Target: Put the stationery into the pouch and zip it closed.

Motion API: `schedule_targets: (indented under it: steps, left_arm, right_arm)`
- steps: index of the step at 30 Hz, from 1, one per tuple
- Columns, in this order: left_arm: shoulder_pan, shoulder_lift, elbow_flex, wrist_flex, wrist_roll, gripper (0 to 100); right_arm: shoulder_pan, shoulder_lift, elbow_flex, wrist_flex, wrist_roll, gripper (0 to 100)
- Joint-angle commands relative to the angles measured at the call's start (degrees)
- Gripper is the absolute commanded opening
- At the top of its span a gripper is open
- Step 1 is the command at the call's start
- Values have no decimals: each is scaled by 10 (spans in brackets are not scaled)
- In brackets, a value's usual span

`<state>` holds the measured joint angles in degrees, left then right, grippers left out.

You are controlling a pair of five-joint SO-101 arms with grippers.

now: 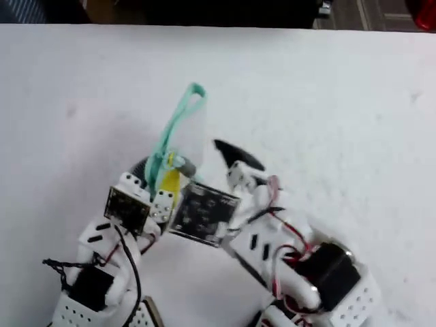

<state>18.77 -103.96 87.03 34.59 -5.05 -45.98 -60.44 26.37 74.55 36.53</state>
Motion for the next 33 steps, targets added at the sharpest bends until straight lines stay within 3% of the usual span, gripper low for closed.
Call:
schedule_targets:
  steps: [1,14,16,21,26,30,33]
  left_arm:
    - [-6,-6,-6,4,5,21]
    - [-7,-6,-5,4,5,21]
    - [-6,-6,-8,16,5,21]
    - [-5,-6,-8,17,5,21]
    - [-5,-6,-10,16,3,26]
    - [-10,-6,-58,69,6,152]
    - [-10,-6,-118,149,55,209]
  right_arm:
    - [-44,11,0,-21,-10,248]
    - [-36,112,-1,-102,-48,246]
    - [-36,119,2,-112,-45,214]
    - [-35,123,1,-138,-44,30]
    - [-34,120,-25,-147,-44,16]
    - [-18,115,-87,-147,-44,18]
    - [-15,131,-100,-147,-44,18]
